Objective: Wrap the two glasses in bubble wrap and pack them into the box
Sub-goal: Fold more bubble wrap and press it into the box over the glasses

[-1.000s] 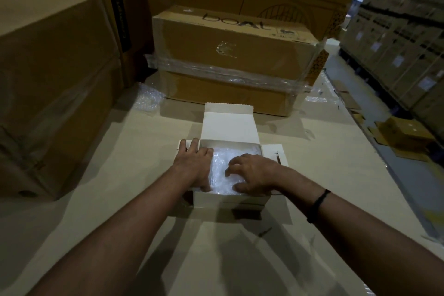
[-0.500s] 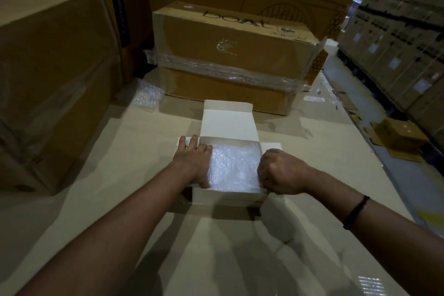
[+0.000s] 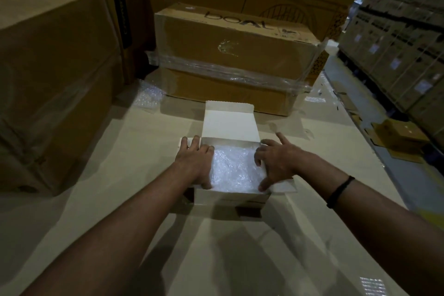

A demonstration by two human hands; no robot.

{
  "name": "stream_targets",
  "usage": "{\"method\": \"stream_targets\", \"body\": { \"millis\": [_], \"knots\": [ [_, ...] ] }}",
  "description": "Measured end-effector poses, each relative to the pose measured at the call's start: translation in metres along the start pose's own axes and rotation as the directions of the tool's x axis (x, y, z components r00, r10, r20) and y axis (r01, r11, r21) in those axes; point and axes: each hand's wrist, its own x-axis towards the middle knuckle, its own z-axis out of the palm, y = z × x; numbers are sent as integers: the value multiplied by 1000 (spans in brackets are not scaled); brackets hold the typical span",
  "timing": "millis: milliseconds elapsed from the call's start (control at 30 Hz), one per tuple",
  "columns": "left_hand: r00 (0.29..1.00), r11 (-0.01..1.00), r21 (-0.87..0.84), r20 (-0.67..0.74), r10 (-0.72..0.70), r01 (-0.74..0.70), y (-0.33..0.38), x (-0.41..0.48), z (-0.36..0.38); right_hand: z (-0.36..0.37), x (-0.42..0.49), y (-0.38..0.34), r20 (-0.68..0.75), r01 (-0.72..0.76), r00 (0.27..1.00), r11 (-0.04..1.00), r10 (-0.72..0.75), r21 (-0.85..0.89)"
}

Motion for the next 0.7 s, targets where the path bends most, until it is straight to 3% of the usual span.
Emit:
{"method": "stream_targets", "body": {
  "millis": [67, 233, 367, 467, 567, 700],
  "knots": [
    [1000, 1000, 11, -10, -1, 1, 0, -1, 0, 3, 6, -2, 82, -6, 997, 1000, 8, -24],
    [1000, 1000, 15, 16, 1, -1, 1, -3, -3, 4, 15, -14, 132, -31, 990, 991, 48, -128],
    [996, 991, -137, 91, 17, -4, -4, -7, -14, -6, 4, -11, 168, -75, 983, 997, 76, -9],
    [993, 936, -351, 103, 59, -20, -18, -16, -25, -13, -14, -9, -21, -49, 998, 989, 53, 140],
    [999, 913, -405, 10, 53, -44, -28, -29, -31, -8, -28, -22, -231, 108, 972, 965, -52, 239],
    [970, 937, -310, -226, 90, -159, -9, -48, -27, 5, -24, -42, -247, 170, 962, 966, -119, 195]
  ]
}}
